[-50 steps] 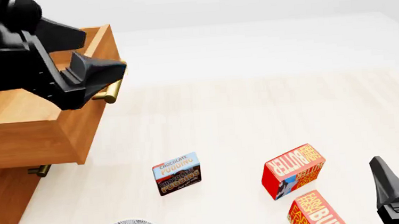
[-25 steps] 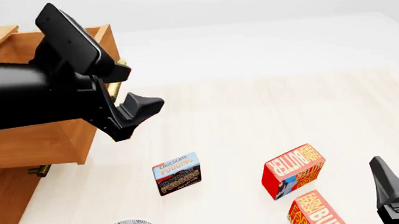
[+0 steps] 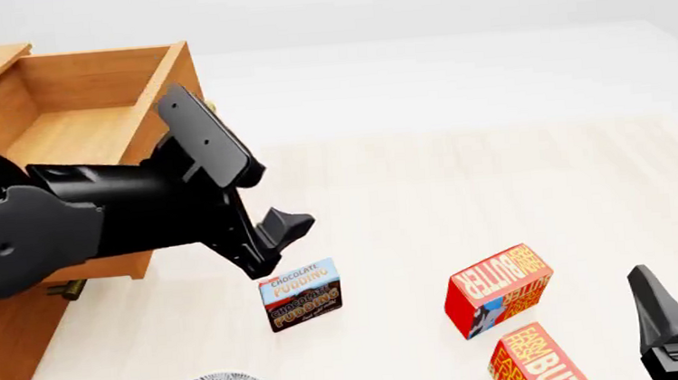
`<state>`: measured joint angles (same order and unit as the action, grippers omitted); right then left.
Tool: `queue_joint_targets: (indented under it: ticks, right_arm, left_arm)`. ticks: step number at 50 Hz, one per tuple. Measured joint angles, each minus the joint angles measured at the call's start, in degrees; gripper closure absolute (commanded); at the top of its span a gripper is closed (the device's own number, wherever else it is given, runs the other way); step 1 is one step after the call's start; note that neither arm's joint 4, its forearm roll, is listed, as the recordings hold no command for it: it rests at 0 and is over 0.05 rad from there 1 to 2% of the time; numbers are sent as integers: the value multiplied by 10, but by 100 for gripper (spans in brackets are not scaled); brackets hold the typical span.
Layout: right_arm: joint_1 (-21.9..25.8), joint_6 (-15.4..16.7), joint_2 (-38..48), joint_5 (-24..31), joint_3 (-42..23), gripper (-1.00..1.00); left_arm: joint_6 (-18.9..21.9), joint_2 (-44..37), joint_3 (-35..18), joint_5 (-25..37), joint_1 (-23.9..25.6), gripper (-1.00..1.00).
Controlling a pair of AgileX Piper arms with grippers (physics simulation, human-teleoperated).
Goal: Put the chocolate pudding in the top drawer of the cabinet and close it.
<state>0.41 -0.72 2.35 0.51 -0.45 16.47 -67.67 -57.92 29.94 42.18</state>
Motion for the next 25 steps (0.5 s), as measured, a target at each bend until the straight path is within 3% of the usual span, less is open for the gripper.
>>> queue_joint_targets:
  ticks: [25]
  right_arm:
    - [0,0,0,0,0,-100]
  left_arm:
    - [34,-41,45,-58,-24,-100]
